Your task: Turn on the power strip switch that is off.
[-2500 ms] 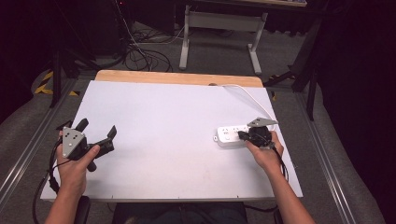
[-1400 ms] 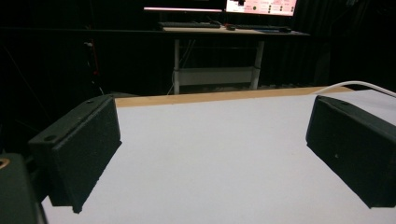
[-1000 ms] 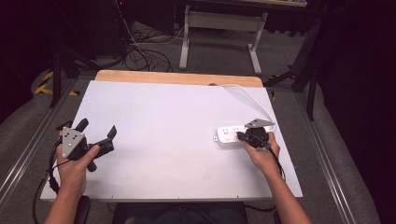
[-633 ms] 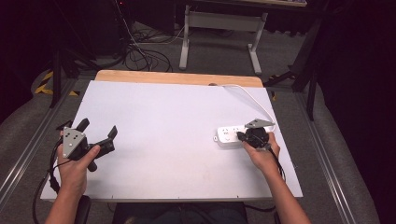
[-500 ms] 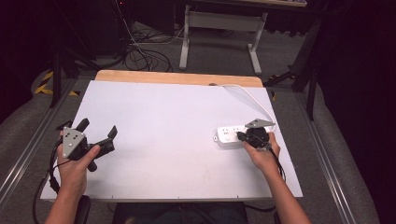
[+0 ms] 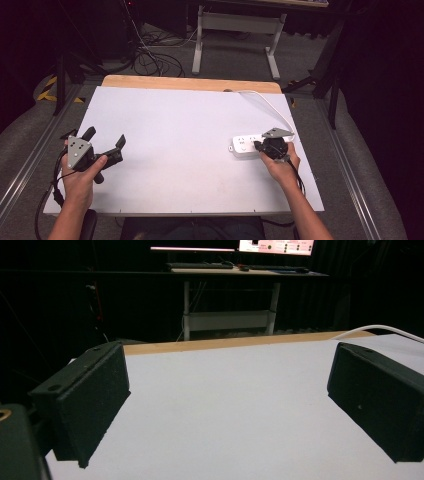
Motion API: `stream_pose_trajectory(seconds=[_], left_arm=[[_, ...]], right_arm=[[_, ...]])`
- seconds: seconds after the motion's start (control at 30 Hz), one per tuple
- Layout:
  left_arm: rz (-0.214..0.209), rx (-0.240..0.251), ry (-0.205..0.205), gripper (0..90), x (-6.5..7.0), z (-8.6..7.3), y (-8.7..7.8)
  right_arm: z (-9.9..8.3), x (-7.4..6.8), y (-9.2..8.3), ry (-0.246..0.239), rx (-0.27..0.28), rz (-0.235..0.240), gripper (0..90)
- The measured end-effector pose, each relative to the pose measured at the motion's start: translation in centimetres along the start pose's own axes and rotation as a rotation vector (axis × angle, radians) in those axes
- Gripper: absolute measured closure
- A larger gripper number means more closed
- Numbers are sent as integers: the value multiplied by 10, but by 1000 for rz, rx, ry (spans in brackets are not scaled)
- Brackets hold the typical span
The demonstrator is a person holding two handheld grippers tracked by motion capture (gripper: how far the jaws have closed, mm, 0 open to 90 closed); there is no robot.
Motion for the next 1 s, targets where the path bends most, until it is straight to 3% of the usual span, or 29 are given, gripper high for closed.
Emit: stream_pose_trajectory(seconds=[0.5,0.73,0.77,0.93,1.0], left_arm=[[-4,-2,-2,38,0,0,1],[-4,-1,-6,38,0,0,0],[-4,-1,-5,38,0,0,0],[-3,-1,-6,38,-1,0,0],[-1,0,-8,38,-1,0,0]], right_arm=[[2,2,-2,-4,14,12,900],[11,1,-13,1,109,5,900],[16,1,-20,6,157,8,900],[25,0,-39,23,282,25,900],[26,0,-44,25,303,25,900]])
Point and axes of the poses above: each handheld gripper's, and its own axes: y roughly forward along the jaws, z roughly out of its top, x roughly to its right, the point moved 6 cm from there along y, roughly forward along the jaws, and after that the axes turned 7 degrees about x, right-handed, at the moved point
